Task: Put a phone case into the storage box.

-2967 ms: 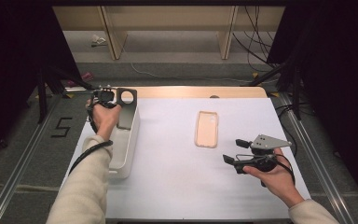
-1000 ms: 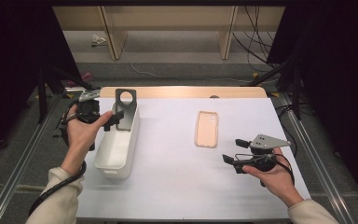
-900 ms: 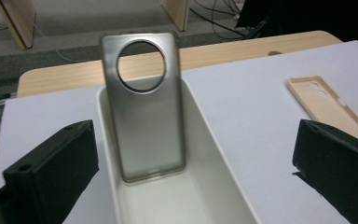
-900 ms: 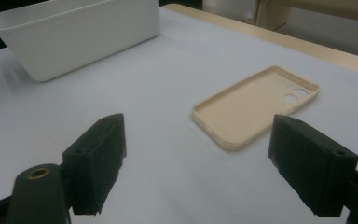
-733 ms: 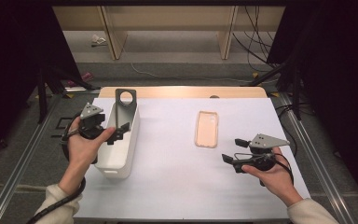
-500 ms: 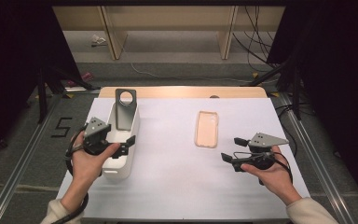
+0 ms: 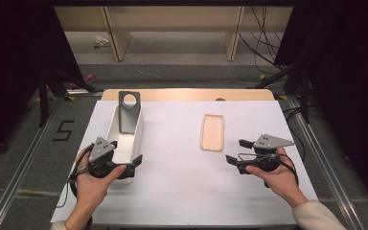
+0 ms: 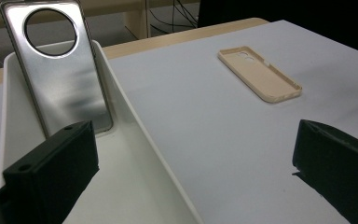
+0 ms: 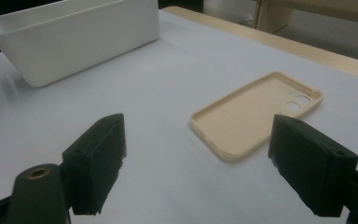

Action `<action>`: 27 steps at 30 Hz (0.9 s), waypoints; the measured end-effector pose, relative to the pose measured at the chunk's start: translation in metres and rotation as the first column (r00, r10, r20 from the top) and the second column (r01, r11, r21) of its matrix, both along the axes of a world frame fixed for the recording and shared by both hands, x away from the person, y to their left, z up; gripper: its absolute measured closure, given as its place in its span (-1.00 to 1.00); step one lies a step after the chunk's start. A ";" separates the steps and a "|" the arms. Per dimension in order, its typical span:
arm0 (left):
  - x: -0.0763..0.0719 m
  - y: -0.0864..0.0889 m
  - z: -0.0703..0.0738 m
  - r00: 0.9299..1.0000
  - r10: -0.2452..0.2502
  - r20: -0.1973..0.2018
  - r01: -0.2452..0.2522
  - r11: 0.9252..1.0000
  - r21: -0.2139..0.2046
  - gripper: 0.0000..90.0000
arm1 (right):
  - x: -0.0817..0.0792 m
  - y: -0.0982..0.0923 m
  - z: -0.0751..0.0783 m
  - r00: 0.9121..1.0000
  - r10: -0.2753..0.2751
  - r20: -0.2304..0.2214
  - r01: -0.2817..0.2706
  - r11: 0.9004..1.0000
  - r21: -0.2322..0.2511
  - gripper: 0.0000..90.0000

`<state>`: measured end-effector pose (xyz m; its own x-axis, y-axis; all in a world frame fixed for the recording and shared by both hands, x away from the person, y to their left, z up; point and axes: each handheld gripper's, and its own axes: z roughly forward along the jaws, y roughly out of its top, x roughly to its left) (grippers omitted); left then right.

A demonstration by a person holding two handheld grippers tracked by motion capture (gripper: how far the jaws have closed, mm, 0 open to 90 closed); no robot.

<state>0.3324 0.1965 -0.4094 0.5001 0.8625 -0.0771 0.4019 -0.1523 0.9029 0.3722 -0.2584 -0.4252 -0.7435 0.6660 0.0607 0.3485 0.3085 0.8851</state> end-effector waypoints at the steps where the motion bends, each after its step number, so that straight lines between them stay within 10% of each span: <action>1: -0.001 0.000 0.000 1.000 0.002 0.003 -0.002 1.000 0.001 -1.00 | 0.000 0.000 0.000 1.000 0.000 0.000 0.000 1.000 0.000 -0.56; 27: 0.000 -0.001 -0.002 1.000 0.008 0.010 -0.008 1.000 0.009 -1.00 | 0.007 0.007 -0.002 1.000 -0.022 -0.009 0.021 0.999 -0.027 -0.46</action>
